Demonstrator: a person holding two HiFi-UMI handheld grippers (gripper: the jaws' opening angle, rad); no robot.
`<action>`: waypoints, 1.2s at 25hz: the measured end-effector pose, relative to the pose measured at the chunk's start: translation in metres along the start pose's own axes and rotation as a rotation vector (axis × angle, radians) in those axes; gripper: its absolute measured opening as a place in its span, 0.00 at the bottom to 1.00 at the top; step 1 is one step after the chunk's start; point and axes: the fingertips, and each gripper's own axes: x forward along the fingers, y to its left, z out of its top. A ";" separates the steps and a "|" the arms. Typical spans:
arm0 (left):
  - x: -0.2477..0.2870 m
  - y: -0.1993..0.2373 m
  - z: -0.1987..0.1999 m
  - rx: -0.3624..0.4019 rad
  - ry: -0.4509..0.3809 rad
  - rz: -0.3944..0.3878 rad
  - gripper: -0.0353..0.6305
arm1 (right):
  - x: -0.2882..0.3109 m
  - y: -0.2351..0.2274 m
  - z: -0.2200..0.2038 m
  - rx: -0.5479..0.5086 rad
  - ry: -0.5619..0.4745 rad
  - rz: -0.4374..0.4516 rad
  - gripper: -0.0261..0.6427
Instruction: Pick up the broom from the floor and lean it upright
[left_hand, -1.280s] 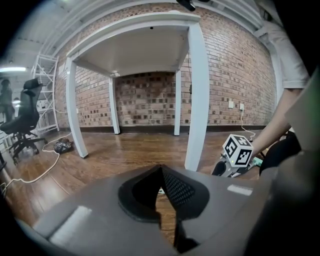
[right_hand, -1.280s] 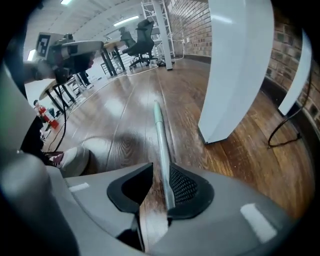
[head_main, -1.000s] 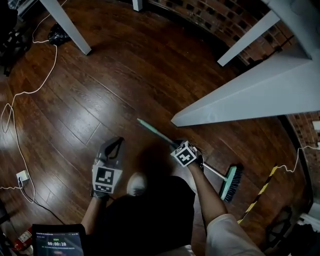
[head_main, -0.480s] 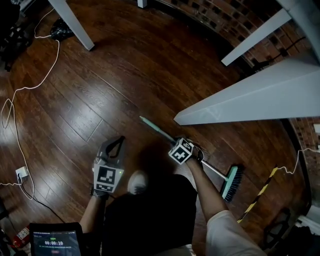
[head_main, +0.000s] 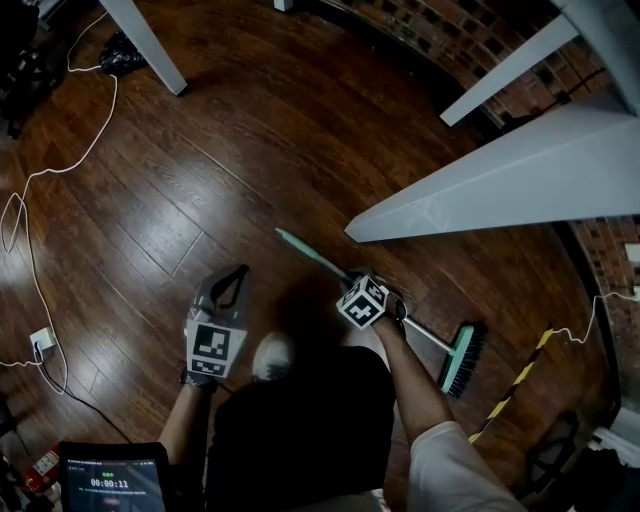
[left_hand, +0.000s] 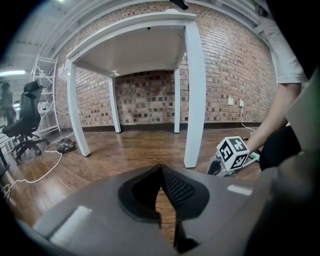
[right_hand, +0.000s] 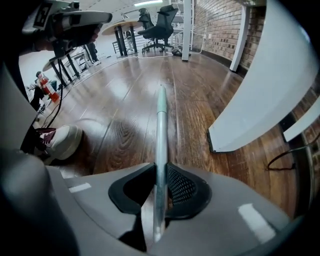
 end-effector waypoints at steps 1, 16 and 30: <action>-0.003 -0.001 0.002 -0.004 0.002 -0.002 0.05 | -0.008 0.001 0.002 -0.005 -0.015 -0.010 0.17; -0.124 -0.029 0.143 -0.049 0.066 -0.058 0.05 | -0.255 0.033 0.007 -0.019 -0.186 -0.162 0.17; -0.162 -0.071 0.331 0.042 0.023 -0.273 0.05 | -0.434 0.000 -0.010 0.299 -0.177 -0.297 0.17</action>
